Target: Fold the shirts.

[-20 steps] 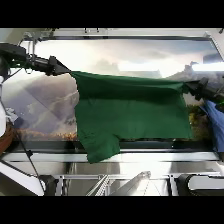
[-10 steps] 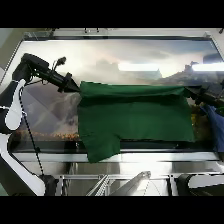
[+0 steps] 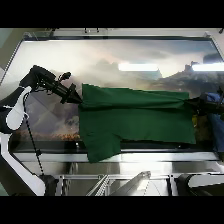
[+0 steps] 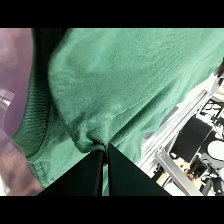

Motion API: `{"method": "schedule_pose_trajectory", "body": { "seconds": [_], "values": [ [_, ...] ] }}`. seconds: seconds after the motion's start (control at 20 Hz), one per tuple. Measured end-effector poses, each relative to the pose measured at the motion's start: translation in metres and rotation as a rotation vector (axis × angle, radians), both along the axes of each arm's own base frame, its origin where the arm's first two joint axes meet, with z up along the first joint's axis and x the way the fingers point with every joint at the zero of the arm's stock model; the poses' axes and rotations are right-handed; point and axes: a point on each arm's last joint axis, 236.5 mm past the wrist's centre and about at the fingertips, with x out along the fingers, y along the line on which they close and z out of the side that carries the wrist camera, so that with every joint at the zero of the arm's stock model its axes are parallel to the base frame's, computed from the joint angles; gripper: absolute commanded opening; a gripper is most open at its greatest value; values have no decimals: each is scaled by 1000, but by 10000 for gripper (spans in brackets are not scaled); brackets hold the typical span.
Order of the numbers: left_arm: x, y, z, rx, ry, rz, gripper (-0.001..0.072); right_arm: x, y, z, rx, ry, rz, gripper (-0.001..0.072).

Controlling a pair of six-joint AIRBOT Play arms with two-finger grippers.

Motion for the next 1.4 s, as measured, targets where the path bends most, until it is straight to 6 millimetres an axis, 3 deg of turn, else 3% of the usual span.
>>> {"method": "schedule_pose_trajectory", "body": {
  "seconds": [0.05,0.1,0.2,0.25,0.4,0.5,0.75,0.9,1.0,1.3,1.35,1.4],
  "values": [
    [-1,-1,0,1,5,1,29,-1,-1,-2,-6,7,0,326],
    [-2,-2,-1,2,10,-2,192,-1,-3,-4,-15,11,-2,439],
    [-8,-2,3,-3,36,-15,628,-3,-3,-4,-16,16,6,422],
    [-11,-1,7,-7,49,-24,708,-4,-2,-2,-13,16,17,422],
    [-20,6,25,-8,91,-18,702,-15,-4,8,-29,37,46,421],
    [-38,14,35,15,111,-13,702,-28,-13,15,-76,80,46,421],
    [-111,27,29,134,175,85,701,-66,-72,29,-255,248,-130,421],
    [-164,16,7,178,229,135,701,-77,-90,48,-317,264,-206,421],
    [-186,2,-7,176,235,170,701,-79,-96,57,-340,258,-240,421],
    [-200,-35,-29,165,166,222,700,-80,-99,68,-351,248,-270,421],
    [-200,-40,-31,165,158,223,613,-81,-99,68,-350,249,-271,421],
    [-198,-43,-33,170,143,229,391,-81,-98,68,-348,250,-269,421]
  ]
}}
